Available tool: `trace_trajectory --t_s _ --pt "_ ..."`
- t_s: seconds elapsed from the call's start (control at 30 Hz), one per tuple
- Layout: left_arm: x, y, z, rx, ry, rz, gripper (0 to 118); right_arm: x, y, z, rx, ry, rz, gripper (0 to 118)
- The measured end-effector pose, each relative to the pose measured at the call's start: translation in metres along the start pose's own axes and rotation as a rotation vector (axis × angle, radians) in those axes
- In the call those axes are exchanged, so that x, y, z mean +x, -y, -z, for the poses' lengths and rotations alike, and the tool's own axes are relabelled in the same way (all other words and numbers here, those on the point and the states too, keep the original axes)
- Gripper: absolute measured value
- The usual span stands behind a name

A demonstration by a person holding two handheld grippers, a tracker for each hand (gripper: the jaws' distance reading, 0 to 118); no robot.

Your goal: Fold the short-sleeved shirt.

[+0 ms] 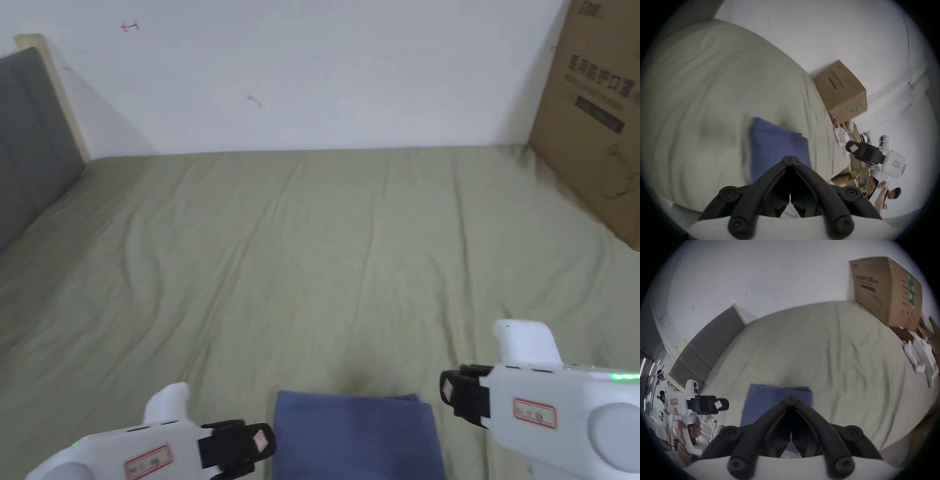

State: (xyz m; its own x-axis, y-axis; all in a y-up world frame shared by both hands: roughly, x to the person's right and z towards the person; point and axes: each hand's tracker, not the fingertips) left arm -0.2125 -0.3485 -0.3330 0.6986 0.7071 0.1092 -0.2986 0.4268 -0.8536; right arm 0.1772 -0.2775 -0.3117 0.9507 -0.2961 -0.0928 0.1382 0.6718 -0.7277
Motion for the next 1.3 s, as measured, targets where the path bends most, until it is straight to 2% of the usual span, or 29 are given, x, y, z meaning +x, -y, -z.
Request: trace_trajectory --t_s 0.07,0.17,0.23,0.3,0.33,0.47,0.53,0.57,0.67,0.7,0.73,0.87,0.93,1.0,1.03,1.07,1.1,1.13,1.17,1.2,1.3 --pt "-0.019 0.006 -0.009 0.005 0.000 -0.040 0 -0.015 -0.002 0.022 -0.030 -0.016 -0.028 0" --pt "-0.039 0.015 -0.012 -0.014 -0.039 -0.059 0 -0.027 0.007 0.074 -0.207 -0.007 -0.080 0" --pt "-0.045 0.022 -0.008 -0.027 -0.044 -0.074 0 -0.029 0.024 0.108 -0.302 0.047 -0.139 0" --pt "-0.051 0.026 -0.003 -0.041 -0.022 -0.089 0 -0.027 0.044 0.138 -0.406 0.141 -0.185 0" --pt "-0.050 0.028 0.000 -0.046 -0.006 -0.088 0 -0.024 0.053 0.145 -0.410 0.125 -0.197 0" --pt "-0.049 0.022 0.015 -0.074 0.036 -0.063 0 -0.024 0.043 0.137 -0.366 0.107 -0.139 0" --pt "-0.048 0.015 0.029 -0.083 0.047 -0.052 6 -0.020 0.040 0.137 -0.368 0.099 -0.127 0" --pt "-0.047 0.011 0.035 -0.088 0.051 -0.048 24 -0.018 0.041 0.138 -0.371 0.091 -0.104 0" --pt "-0.046 0.000 0.064 -0.168 0.103 -0.056 104 -0.010 0.044 0.137 -0.363 0.068 -0.046 0" --pt "-0.047 -0.003 0.073 -0.206 0.131 -0.068 113 -0.009 0.043 0.136 -0.362 0.064 -0.043 0" --pt "-0.051 -0.007 0.086 -0.238 0.184 -0.078 116 -0.008 0.043 0.136 -0.362 0.060 -0.041 0" --pt "-0.071 -0.013 0.123 -0.255 0.263 -0.219 116 -0.008 0.044 0.135 -0.361 0.055 -0.036 0" --pt "-0.073 -0.017 0.131 -0.224 0.372 -0.281 116 -0.009 0.045 0.133 -0.354 0.057 -0.039 0" --pt "-0.069 -0.020 0.147 -0.290 0.370 -0.302 115 -0.009 0.046 0.134 -0.351 0.057 -0.044 0" --pt "-0.062 -0.018 0.156 -0.304 0.343 -0.281 109 -0.008 0.046 0.134 -0.350 0.055 -0.040 0" --pt "-0.053 -0.016 0.164 -0.334 0.288 -0.198 79 -0.006 0.046 0.135 -0.349 0.051 -0.031 0" --pt "-0.040 -0.009 0.175 -0.360 0.138 -0.076 43 -0.004 0.046 0.135 -0.350 0.049 -0.020 0" --pt "-0.037 -0.001 0.181 -0.380 0.118 -0.010 24 -0.001 0.046 0.135 -0.352 0.051 -0.013 0" --pt "-0.042 -0.003 0.176 -0.341 0.225 -0.060 23 0.001 0.046 0.135 -0.354 0.048 0.000 0" --pt "-0.052 -0.009 0.171 -0.342 0.271 -0.137 23 0.002 0.044 0.133 -0.352 0.031 0.030 0" --pt "-0.068 -0.015 0.167 -0.392 0.276 -0.256 21 0.006 0.041 0.129 -0.347 0.003 0.089 0"
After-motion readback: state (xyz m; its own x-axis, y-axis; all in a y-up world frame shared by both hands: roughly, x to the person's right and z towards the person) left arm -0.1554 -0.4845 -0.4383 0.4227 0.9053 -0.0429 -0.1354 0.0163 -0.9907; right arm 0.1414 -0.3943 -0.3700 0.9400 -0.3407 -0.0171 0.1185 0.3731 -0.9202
